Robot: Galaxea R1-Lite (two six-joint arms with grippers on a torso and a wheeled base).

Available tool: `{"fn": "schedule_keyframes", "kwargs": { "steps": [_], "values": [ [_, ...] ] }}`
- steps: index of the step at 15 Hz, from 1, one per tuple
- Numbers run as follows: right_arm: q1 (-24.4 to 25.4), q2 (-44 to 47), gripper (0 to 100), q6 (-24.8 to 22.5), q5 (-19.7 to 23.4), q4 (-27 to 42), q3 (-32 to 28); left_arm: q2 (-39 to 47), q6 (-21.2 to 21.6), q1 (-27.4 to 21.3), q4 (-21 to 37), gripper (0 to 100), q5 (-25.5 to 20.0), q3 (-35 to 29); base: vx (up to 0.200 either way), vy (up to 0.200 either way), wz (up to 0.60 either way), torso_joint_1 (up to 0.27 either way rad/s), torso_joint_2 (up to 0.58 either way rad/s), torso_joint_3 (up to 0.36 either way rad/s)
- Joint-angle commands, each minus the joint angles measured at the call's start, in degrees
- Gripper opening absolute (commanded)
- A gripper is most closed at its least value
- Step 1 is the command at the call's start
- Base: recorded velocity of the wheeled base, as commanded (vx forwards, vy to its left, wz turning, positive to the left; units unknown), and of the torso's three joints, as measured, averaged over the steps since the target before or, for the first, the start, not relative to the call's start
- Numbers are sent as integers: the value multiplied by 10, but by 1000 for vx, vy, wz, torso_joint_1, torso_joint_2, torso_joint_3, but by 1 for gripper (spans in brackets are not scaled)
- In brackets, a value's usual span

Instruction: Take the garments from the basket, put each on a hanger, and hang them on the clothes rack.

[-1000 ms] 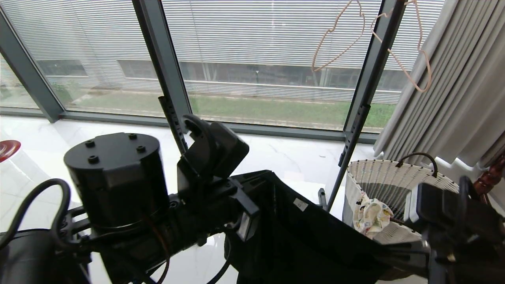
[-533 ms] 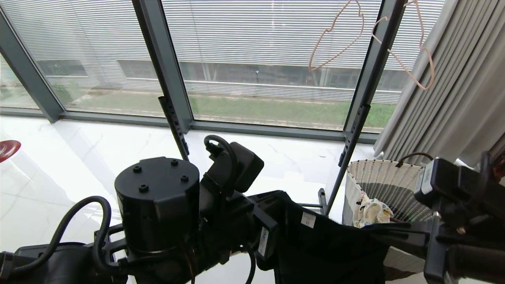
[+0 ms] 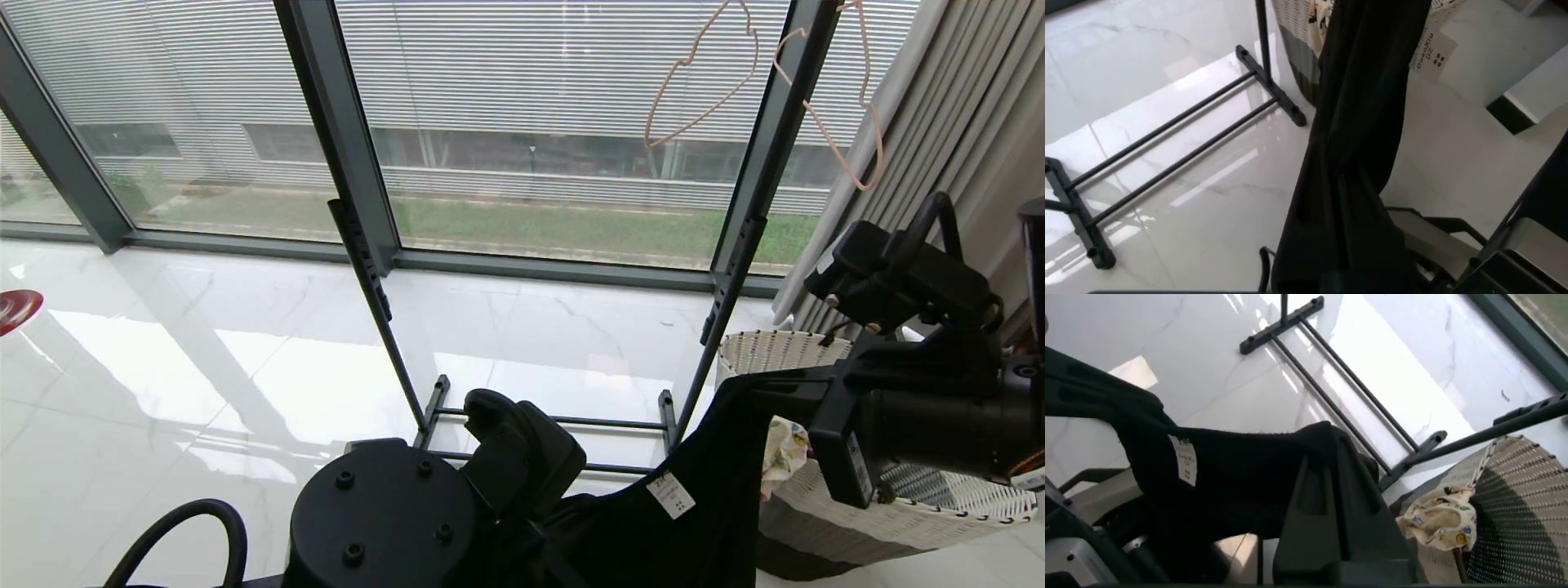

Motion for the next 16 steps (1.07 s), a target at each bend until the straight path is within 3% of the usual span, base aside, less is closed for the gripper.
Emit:
{"fn": "schedule_keyframes", "kwargs": {
  "steps": [1, 7, 10, 12, 13, 14, 16],
  "values": [
    [0, 0, 100, 0, -1, 6, 4, -1, 0, 2, -1, 0, 8, -2, 0, 0, 0, 0, 0, 0],
    [-7, -79, 100, 2, 1, 135, 18, -7, 3, 55, 1, 0, 60, -1, 0, 0, 0, 0, 0, 0],
    [-157, -112, 100, -4, -33, 145, 47, -92, 49, 153, 74, 0, 58, 24, 0, 0, 0, 0, 0, 0],
    [-310, -141, 100, -42, -43, 147, 87, -190, 71, 287, 115, 0, 55, 65, 0, 0, 0, 0, 0, 0],
    [-334, -145, 100, -55, -45, 145, 95, -206, 72, 312, 120, 0, 55, 75, 0, 0, 0, 0, 0, 0],
    [-393, -162, 100, -87, -47, 134, 120, -256, 73, 387, 132, 0, 55, 104, 0, 0, 0, 0, 0, 0],
    [-447, -175, 100, -105, -48, 107, 148, -310, 92, 494, 139, 0, 55, 138, 0, 0, 0, 0, 0, 0]
  ]
}}
